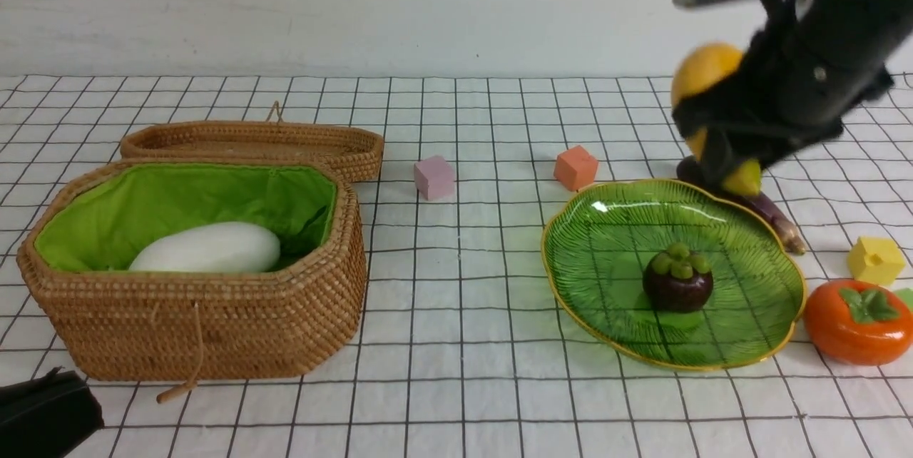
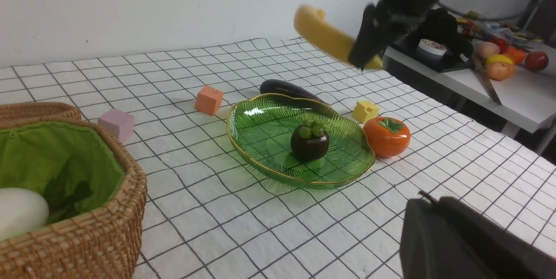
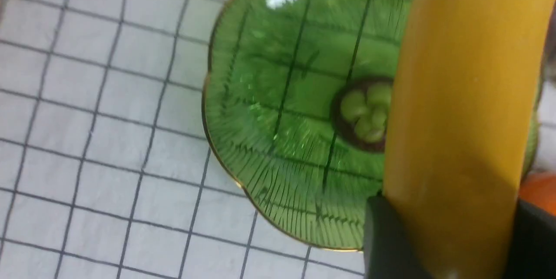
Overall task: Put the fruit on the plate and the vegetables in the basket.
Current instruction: Use the right arm to grab a banana and put it into the right plate
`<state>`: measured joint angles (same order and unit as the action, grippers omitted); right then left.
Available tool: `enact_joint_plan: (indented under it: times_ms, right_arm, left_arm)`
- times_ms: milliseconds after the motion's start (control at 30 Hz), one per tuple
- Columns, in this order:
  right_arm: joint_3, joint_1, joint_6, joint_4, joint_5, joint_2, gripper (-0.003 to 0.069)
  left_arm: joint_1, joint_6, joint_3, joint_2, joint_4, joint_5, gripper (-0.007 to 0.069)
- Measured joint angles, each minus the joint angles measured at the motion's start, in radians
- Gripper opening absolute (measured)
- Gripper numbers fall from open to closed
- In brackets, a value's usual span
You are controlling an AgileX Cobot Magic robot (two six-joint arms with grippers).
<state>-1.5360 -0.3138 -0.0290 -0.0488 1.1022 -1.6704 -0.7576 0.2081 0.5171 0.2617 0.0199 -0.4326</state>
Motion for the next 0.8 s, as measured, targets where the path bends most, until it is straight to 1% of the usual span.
enact_joint_plan:
  times_ms: [100, 133, 167, 200, 267, 433, 500, 533, 567, 600, 633, 700, 767, 800]
  right_arm:
    - [0.144, -0.001, -0.001, -0.089, -0.168, -0.041, 0.0309]
    - [0.154, -0.001, -0.001, -0.093, -0.185, -0.045, 0.0309]
    - [0.175, -0.002, -0.001, -0.115, -0.237, -0.082, 0.0309]
    - [0.177, -0.002, -0.001, -0.118, -0.244, -0.087, 0.0309]
    - [0.177, -0.002, -0.001, -0.124, -0.31, -0.148, 0.0309]
    - [0.141, -0.002, 0.021, -0.129, -0.34, -0.213, 0.0309]
    - [0.134, -0.002, 0.021, -0.136, -0.34, -0.218, 0.0322]
    - [0.126, -0.002, 0.021, -0.14, -0.333, -0.219, 0.0357]
    - [0.122, -0.002, 0.021, -0.14, -0.328, -0.219, 0.0371]
    - [0.097, -0.002, 0.021, -0.142, -0.293, -0.219, 0.0448]
    - [0.086, -0.002, 0.021, -0.142, -0.275, -0.219, 0.0475]
    - [0.041, -0.002, 0.021, -0.142, -0.202, -0.218, 0.0565]
    - [-0.012, -0.002, 0.021, -0.136, -0.122, -0.21, 0.0615]
    - [-0.039, -0.002, 0.021, -0.121, -0.086, -0.203, 0.0626]
  left_arm:
    - [0.0, 0.0, 0.0, 0.0, 0.0, -0.002, 0.0016]
    - [0.0, 0.0, 0.0, 0.0, 0.0, -0.002, 0.0016]
    - [0.0, 0.0, 0.0, 0.0, 0.0, -0.007, 0.0017]
    - [0.0, 0.0, 0.0, 0.0, 0.0, -0.008, 0.0017]
    - [0.0, 0.0, 0.0, 0.0, 0.0, -0.012, 0.0019]
    - [0.0, 0.0, 0.0, 0.0, 0.0, -0.015, 0.0023]
    - [0.0, 0.0, 0.0, 0.0, 0.0, -0.016, 0.0024]
    - [0.0, 0.0, 0.0, 0.0, 0.0, -0.017, 0.0025]
    - [0.0, 0.0, 0.0, 0.0, 0.0, -0.017, 0.0026]
    - [0.0, 0.0, 0.0, 0.0, 0.0, -0.017, 0.0025]
    - [0.0, 0.0, 0.0, 0.0, 0.0, -0.017, 0.0025]
    - [0.0, 0.0, 0.0, 0.0, 0.0, -0.017, 0.0025]
    - [0.0, 0.0, 0.0, 0.0, 0.0, -0.017, 0.0027]
    - [0.0, 0.0, 0.0, 0.0, 0.0, -0.017, 0.0027]
